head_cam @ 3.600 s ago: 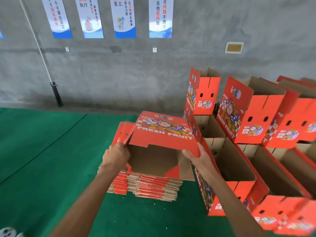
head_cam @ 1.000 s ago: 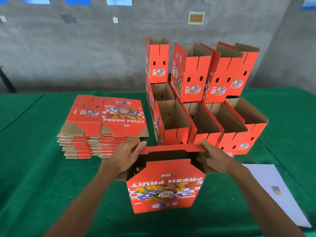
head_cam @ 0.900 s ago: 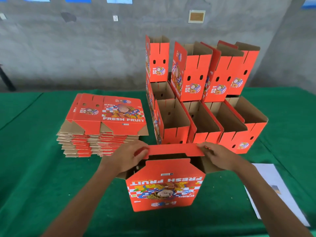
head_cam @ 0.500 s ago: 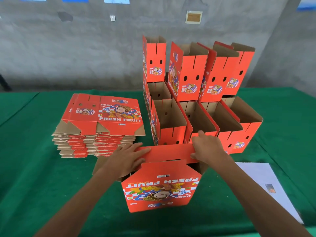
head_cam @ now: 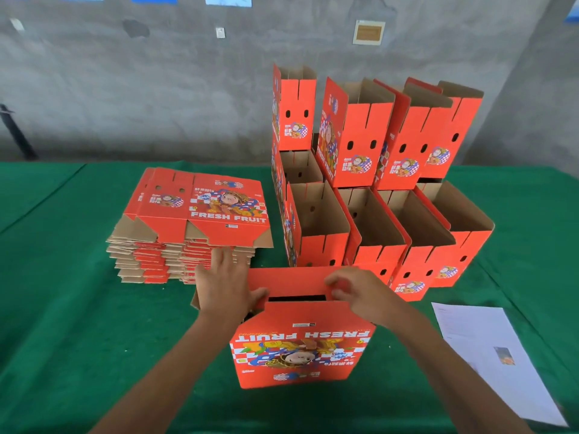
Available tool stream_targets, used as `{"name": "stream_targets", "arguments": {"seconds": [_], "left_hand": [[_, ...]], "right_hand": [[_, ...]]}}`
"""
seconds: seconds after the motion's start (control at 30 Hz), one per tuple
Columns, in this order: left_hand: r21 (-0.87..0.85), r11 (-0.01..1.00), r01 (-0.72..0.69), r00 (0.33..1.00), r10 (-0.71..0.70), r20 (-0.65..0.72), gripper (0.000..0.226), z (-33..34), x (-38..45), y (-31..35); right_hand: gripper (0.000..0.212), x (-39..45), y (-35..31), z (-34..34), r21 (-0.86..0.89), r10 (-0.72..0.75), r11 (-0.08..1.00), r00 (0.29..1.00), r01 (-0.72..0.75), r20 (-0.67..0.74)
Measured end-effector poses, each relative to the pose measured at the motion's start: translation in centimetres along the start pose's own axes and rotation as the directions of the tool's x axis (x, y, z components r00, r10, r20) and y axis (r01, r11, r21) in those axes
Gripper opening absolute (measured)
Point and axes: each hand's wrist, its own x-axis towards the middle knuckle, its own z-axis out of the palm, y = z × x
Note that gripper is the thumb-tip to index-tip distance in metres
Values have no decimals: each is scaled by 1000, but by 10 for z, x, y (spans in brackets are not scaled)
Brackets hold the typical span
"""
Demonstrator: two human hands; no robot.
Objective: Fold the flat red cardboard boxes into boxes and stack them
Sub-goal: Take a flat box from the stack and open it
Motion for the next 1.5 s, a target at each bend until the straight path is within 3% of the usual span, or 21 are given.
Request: {"name": "stream_targets", "arguments": {"seconds": [0.07,0.17,0.27,0.33,0.4,0.47,0.5,0.53,0.6,0.7,0.8,0.87,0.93,1.03,1.07,1.17,1.23,1.3,1.37,1.43,1.5], "left_hand": [[-16,992,-123,990,121,-70,77,-5,-1,3],[-180,938,-296,955,286,-78,66,-16,6,-3],[-467,830,-307,943,332,-31,62,-28,18,-21],[-650,717,-252,939,343,14,56,-29,21,-33],[-830,522,-198,932,361,4,47,-25,21,-42],[-975,181,-129,929,367,-55,36,-23,20,-49],[-997,28,-76,930,363,-61,40,-22,20,-48],[-998,-59,-27,934,353,-46,48,-20,19,-44],[-999,-49,-3,952,306,-18,57,-10,15,-29],[-999,31,-21,969,248,-12,50,13,3,-5],[-968,229,-104,950,312,-28,27,25,3,1],[-892,406,-201,906,424,-11,33,33,8,4],[-844,474,-250,898,440,-18,47,42,10,6],[-708,582,-401,907,362,-216,42,57,13,5],[-700,596,-393,909,367,-197,38,56,14,3],[-768,505,-394,879,450,-155,34,54,18,3],[-765,502,-404,877,452,-167,25,51,15,0],[-857,466,-219,920,390,-23,68,42,9,-13],[-928,372,35,934,318,162,92,44,2,-24],[-951,300,71,928,329,173,86,43,-4,-27],[-941,339,3,941,317,117,65,42,-8,-20]], "right_hand": [[40,1,9,3,93,-26,995,999,22,34],[50,1,19,5,201,-46,979,999,40,26],[54,4,23,5,174,-44,984,999,39,22],[44,6,26,5,165,-48,985,999,48,-5],[35,6,27,4,172,-51,984,998,56,-30],[32,7,26,5,180,-55,982,998,61,-40],[30,8,25,5,178,-53,982,998,60,-44],[29,8,25,6,178,-49,982,998,55,-43],[33,7,24,8,205,-39,978,999,46,-37],[57,2,20,9,216,-57,975,998,59,-15],[70,-3,11,9,204,-67,977,998,63,13],[76,-7,7,7,227,-31,973,999,27,14],[78,-16,8,7,250,-15,968,1000,8,27],[80,-26,11,14,314,-28,949,998,8,57],[82,-29,12,15,335,-35,942,999,20,41],[89,-32,13,19,356,-20,933,997,46,-75],[89,-32,12,28,315,-2,947,984,60,-179],[84,-31,9,40,287,27,956,950,67,-310],[79,-25,6,45,289,71,956,909,56,-412],[67,-17,5,48,219,88,976,881,17,-464],[46,-9,7,52,107,91,993,855,-42,-510]]}}
